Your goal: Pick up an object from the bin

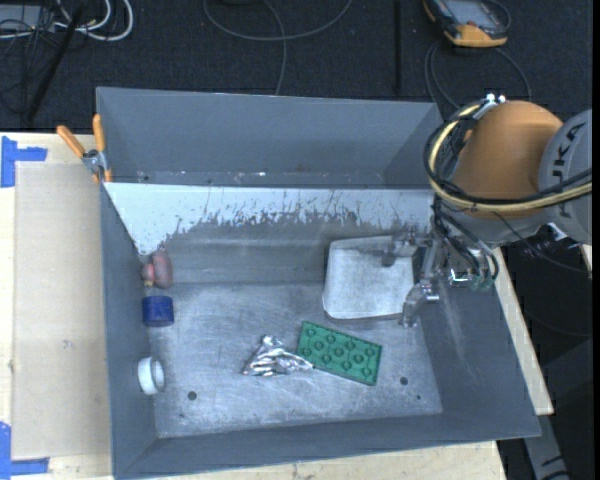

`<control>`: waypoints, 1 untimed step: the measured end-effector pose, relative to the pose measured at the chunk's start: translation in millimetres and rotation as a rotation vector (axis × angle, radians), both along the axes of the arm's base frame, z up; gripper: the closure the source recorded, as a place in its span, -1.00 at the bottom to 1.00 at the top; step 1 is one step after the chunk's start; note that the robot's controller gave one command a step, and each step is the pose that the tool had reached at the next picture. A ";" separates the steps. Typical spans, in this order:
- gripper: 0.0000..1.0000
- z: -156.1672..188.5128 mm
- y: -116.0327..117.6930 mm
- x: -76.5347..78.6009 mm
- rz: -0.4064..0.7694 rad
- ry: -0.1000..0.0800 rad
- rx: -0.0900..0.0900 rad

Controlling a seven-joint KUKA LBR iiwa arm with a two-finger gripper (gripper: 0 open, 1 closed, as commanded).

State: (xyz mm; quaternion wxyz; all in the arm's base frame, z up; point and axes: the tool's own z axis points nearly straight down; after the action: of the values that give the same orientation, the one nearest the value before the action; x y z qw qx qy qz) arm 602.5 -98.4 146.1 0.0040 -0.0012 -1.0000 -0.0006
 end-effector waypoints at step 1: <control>-1.00 -72.9 99.5 -51.1 0.028 -0.007 -0.002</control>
Offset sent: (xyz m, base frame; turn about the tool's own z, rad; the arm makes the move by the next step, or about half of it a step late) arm -0.0522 0.0979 -0.0761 -0.0234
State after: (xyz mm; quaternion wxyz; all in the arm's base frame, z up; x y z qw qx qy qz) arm 551.5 1.2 73.2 0.0006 0.0129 -0.9999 0.0007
